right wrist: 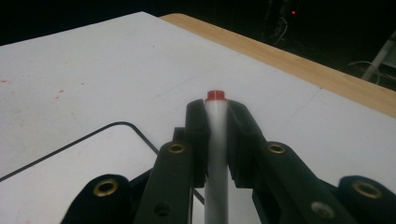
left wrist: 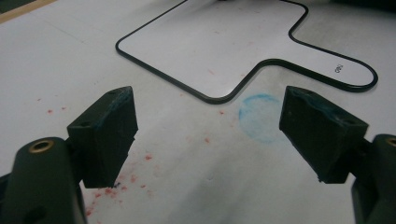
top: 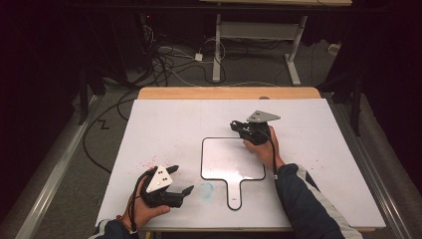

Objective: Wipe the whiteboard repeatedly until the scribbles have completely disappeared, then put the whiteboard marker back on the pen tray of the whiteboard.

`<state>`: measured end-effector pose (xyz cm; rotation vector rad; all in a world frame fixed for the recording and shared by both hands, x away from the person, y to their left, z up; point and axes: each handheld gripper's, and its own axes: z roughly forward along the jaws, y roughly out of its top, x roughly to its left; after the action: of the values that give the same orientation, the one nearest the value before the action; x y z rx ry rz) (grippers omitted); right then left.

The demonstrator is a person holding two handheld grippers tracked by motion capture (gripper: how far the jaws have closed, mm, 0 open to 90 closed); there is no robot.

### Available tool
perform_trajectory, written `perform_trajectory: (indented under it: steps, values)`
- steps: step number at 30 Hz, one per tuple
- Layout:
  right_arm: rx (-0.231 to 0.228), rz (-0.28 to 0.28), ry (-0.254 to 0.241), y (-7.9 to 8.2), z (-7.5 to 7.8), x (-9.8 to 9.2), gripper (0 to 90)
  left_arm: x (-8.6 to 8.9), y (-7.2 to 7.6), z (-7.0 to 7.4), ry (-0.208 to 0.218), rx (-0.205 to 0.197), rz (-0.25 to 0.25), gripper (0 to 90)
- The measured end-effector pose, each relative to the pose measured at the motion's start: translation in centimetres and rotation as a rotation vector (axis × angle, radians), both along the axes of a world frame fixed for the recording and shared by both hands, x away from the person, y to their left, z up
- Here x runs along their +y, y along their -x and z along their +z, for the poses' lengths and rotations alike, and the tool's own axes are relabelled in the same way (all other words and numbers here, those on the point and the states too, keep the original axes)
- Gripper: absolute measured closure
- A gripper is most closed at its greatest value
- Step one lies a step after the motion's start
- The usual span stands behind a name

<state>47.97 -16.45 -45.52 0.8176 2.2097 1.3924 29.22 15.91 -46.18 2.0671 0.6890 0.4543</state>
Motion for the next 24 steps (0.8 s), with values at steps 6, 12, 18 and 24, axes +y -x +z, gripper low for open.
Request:
perform_trajectory:
  steps: [6, 12, 18, 24]
  values:
    - [0.001, 0.009, -0.059, 1.6, 1.0, -0.6, 81.2, 0.1, -0.1, 0.0, -0.001, 0.001, 0.000, 18.4]
    - [-0.025, 0.007, -0.110, 3.4, 2.9, -1.9, 81.3, 0.3, 0.0, 0.0, -0.003, 0.000, 0.004, 18.4]
    - [-0.034, 0.007, -0.156, 5.1, 3.9, -3.6, 81.3, 0.4, 0.1, 0.1, -0.004, -0.005, 0.016, 18.4]
    - [-0.014, -0.001, -0.181, 7.5, 5.5, -5.8, 81.3, 0.6, 0.1, 0.1, -0.007, -0.006, 0.031, 18.4]
